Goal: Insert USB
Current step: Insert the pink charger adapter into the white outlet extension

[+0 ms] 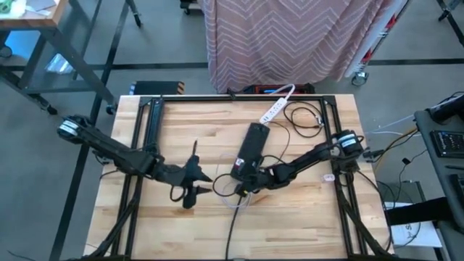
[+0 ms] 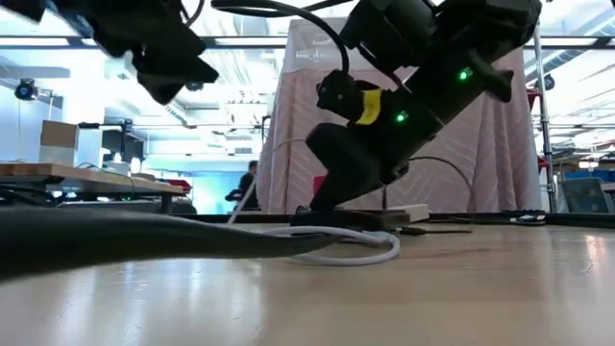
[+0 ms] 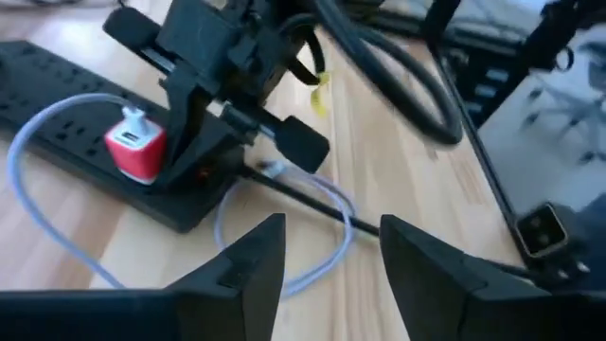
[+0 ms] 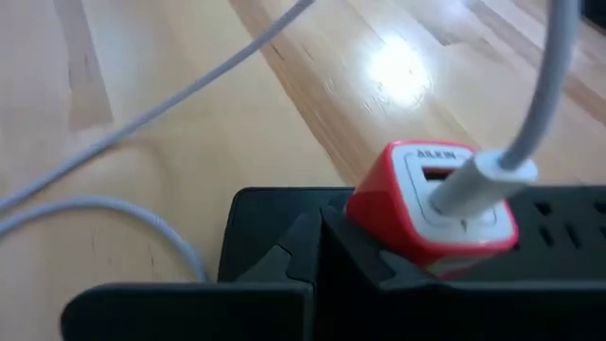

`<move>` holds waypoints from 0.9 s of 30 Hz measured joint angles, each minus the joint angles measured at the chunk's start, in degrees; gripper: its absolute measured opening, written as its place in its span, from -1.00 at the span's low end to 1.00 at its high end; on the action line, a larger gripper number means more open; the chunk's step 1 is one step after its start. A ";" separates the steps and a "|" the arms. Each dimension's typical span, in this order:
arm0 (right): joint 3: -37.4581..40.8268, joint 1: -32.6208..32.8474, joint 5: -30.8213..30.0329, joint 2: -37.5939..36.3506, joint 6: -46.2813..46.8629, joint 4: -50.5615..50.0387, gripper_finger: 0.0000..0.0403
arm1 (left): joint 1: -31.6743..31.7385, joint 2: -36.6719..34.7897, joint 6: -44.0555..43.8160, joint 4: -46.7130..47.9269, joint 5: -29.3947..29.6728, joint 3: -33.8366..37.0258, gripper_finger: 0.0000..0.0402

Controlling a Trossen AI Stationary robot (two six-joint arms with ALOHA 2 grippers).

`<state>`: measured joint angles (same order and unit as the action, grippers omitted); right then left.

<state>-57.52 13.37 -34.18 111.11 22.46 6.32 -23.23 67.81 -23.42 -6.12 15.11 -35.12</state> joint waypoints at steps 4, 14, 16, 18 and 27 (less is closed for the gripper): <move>0.00 -0.02 1.81 -0.23 0.03 -0.43 -1.00 | 0.03 0.07 3.01 -14.73 7.01 5.98 -0.26; -0.22 -0.06 2.56 0.97 0.60 0.40 -1.00 | 1.66 -1.31 20.22 -37.62 14.97 9.86 -0.42; -0.22 -0.04 2.65 0.99 1.16 0.40 -1.00 | 2.00 -1.53 20.83 -36.22 14.99 8.74 -0.44; -0.22 -0.04 2.67 0.99 1.11 0.37 -1.00 | 2.00 -1.52 20.42 -35.20 14.91 8.22 -0.47; -0.24 -0.05 2.80 1.01 0.55 0.39 -1.00 | 1.98 -1.42 16.26 -28.47 11.22 6.92 -0.56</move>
<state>-57.76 13.31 -31.38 112.12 23.01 6.71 -21.26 66.39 -7.16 -34.59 26.33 -28.21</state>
